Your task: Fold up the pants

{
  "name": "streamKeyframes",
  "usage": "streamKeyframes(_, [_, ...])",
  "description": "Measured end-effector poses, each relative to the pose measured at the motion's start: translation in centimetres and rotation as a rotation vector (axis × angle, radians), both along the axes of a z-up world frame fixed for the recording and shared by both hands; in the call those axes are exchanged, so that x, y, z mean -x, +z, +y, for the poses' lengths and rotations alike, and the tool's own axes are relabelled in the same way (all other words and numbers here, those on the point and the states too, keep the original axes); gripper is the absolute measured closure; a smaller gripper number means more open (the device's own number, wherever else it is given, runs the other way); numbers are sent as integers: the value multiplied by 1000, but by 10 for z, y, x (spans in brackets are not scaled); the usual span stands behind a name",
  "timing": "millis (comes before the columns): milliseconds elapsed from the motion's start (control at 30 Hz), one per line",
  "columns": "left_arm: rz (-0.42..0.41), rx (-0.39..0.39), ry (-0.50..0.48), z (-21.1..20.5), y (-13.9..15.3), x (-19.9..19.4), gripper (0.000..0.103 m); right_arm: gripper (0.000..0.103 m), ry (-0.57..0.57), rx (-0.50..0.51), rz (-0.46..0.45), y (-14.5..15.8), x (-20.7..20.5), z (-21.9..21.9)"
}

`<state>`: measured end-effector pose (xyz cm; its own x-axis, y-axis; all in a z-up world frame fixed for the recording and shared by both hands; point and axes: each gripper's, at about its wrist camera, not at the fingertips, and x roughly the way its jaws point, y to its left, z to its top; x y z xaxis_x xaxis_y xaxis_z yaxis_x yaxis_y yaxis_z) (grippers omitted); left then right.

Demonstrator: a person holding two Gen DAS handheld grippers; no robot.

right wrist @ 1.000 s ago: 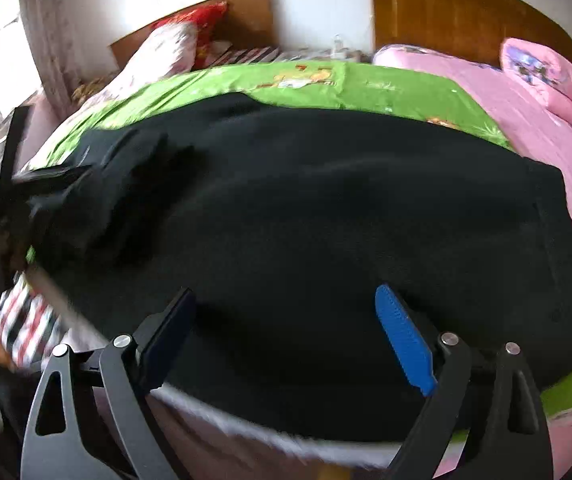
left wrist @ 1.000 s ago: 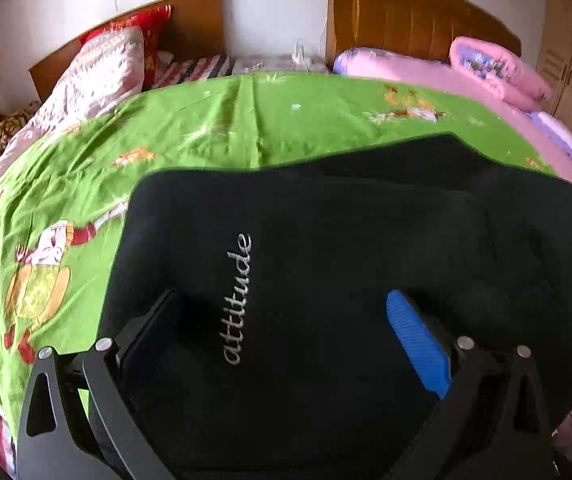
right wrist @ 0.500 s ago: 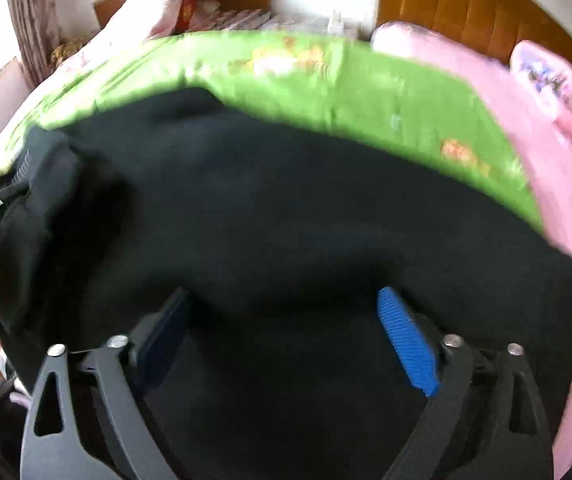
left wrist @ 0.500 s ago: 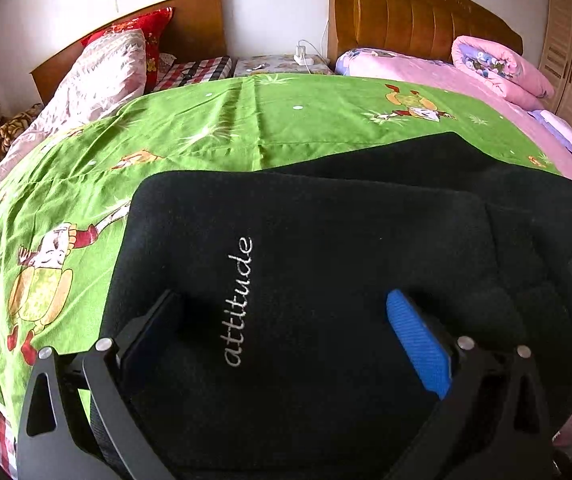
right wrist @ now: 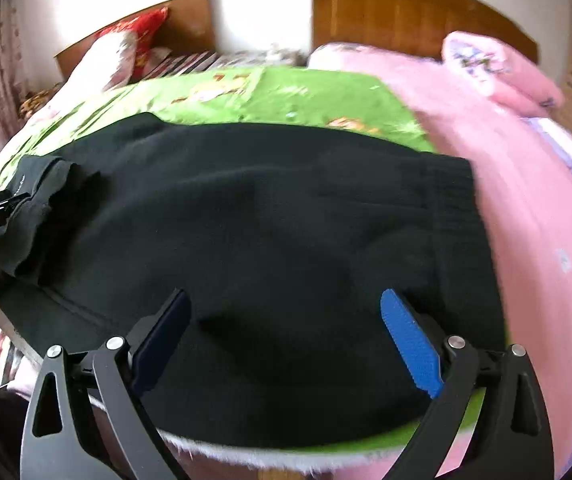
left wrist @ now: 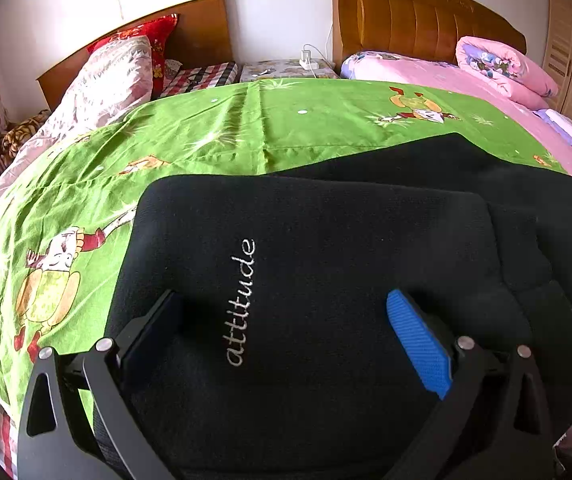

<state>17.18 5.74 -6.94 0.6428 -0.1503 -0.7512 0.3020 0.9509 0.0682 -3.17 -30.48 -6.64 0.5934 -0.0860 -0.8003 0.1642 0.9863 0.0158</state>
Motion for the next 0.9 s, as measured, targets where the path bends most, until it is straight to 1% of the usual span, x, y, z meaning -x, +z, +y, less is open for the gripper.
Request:
streamKeyframes(67, [-1,0,2,0,0,1,1,11,45,-7,-47,-3,8,-3])
streamKeyframes(200, [-1,0,1,0,0,1,1,11,66,-12,-53,2,19,-6])
streamKeyframes(267, [-2,-2,2,0,0,0,1,11,67,-33,-77,7,29,-8])
streamKeyframes(333, [-6,-9,4,-1,0,2,1,11,46,-115,-126,15,38,-19])
streamKeyframes(400, [-12,-23,7,-2,0,3,1,11,14,-217,-209,25,55,-37])
streamKeyframes(467, [-19,-33,8,-4,0,5,1,11,-22,-285,-298,34,74,-54])
streamKeyframes(500, [-18,-33,8,-4,0,4,1,11,-41,-303,-325,37,82,-61])
streamKeyframes(567, [-8,-21,10,-3,0,4,1,11,-123,-341,-383,38,99,-83])
streamKeyframes(600, [-2,-15,11,-2,0,3,1,11,-177,-378,-412,36,108,-96])
streamKeyframes(667, [17,2,17,1,-1,2,1,11,-247,-451,-438,26,120,-114])
streamKeyframes(733, [68,35,38,4,0,-1,1,11,-278,-529,-448,13,127,-126])
streamKeyframes(833, [143,31,94,3,7,-1,1,11,-278,-584,-443,0,128,-130])
streamKeyframes(867, [158,50,125,3,13,3,2,11,-272,-602,-445,-3,126,-130])
streamKeyframes(900, [152,86,121,1,18,8,2,11,-259,-628,-443,-7,122,-128])
